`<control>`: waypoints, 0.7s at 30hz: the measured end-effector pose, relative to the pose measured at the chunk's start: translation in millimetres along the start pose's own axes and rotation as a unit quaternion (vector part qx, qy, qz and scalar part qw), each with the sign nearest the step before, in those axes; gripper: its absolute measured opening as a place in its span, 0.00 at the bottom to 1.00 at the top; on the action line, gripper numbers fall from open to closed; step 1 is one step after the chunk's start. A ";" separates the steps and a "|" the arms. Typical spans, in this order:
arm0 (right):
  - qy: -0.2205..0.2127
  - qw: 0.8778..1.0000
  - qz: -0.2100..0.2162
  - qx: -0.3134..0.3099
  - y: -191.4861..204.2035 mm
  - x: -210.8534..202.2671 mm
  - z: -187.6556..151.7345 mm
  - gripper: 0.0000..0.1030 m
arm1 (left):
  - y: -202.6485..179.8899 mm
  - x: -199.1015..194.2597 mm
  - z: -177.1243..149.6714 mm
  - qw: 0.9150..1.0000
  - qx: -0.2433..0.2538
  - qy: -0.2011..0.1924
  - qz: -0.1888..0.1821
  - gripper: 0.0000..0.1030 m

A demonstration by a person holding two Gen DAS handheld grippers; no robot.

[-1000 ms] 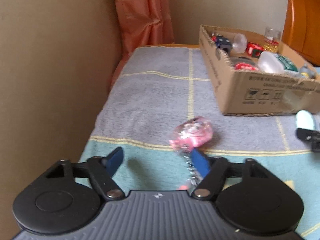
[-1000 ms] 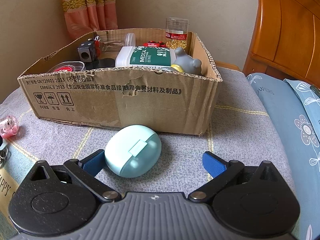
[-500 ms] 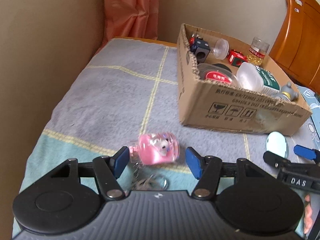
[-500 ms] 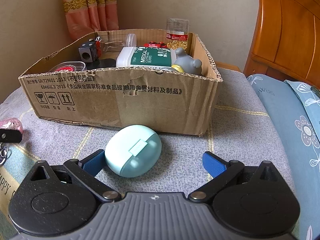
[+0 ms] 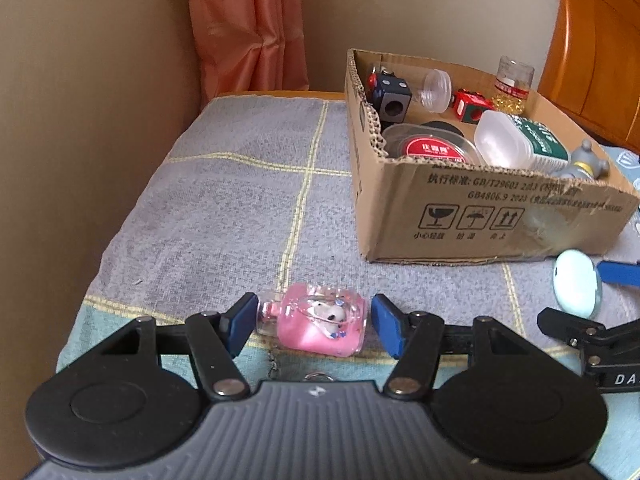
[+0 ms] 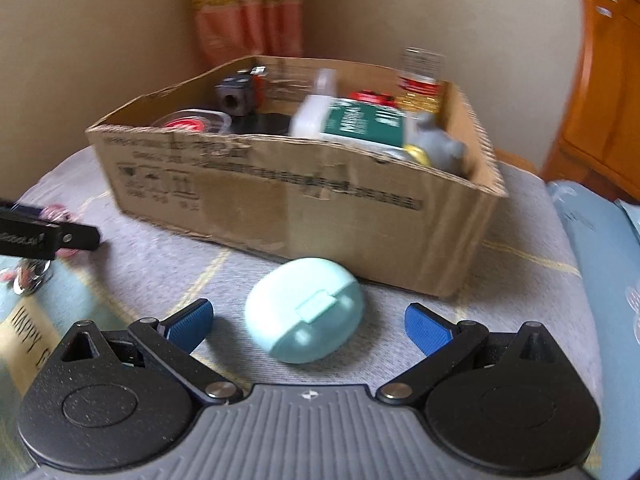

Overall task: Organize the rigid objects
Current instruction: 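Grasp the pink keychain bottle with the left tool while the right tool grasps the mint-green case, then carry the keychain and case over the box and open both tools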

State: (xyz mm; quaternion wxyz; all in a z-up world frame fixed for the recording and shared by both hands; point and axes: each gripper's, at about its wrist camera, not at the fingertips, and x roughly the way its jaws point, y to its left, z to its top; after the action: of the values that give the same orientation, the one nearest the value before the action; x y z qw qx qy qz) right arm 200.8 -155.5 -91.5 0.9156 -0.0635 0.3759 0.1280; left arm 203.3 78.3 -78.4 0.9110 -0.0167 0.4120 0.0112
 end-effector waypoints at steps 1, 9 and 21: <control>0.000 1.000 0.004 -0.006 0.6 0.5 0.7 0.99 | 0.6 0.2 0.1 1.000 0.003 -0.001 0.000 0.59; 0.007 0.999 0.019 -0.025 1.5 -1.2 12.4 0.70 | 0.8 -0.3 3.3 0.999 0.027 0.002 -0.018 0.50; 0.033 0.998 0.017 -0.045 5.8 -16.6 8.3 0.63 | 3.8 -13.7 13.8 0.997 0.057 0.022 -0.053 0.50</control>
State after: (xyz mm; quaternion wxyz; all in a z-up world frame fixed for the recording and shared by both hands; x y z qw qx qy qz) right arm 193.4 -151.3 -74.1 0.8964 -0.1024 0.4012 0.1583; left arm 204.5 82.6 -59.1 0.9004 0.0129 0.4307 -0.0611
